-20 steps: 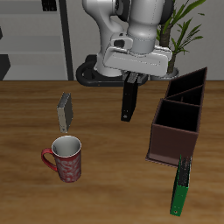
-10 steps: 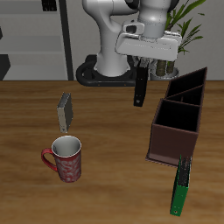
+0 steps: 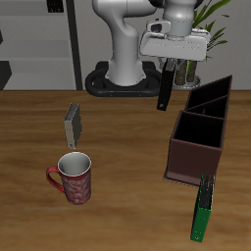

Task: Place the black book into the left desk caddy's left compartment

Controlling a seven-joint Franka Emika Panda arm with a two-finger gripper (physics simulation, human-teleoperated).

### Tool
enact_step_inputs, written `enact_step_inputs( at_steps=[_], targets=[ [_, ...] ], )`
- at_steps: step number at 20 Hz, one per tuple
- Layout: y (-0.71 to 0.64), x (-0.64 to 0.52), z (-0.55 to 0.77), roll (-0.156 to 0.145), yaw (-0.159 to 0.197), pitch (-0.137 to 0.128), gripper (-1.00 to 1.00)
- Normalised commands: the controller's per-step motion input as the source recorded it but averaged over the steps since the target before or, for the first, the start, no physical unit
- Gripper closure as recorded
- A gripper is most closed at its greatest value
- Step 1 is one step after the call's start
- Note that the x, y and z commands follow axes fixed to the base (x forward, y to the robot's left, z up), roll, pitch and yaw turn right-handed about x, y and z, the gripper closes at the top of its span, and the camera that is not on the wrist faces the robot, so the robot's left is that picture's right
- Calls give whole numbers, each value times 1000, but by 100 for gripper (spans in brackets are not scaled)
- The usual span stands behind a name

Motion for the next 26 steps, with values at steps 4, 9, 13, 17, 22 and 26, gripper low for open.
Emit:
enact_step_inputs(
  at_steps=[4, 9, 13, 17, 22, 26],
  targets=[
    [278, -313, 14, -2, -11, -5, 100],
    [274, -244, -23, 13, -8, 5, 100],
    [253, -151, 35, 24, -13, -11, 100],
    [303, -239, -35, -37, -48, 10, 100],
    [280, -159, -99, -25, 32, 9, 100],
    [392, -234, -61, 40, 1, 1, 100]
  ],
)
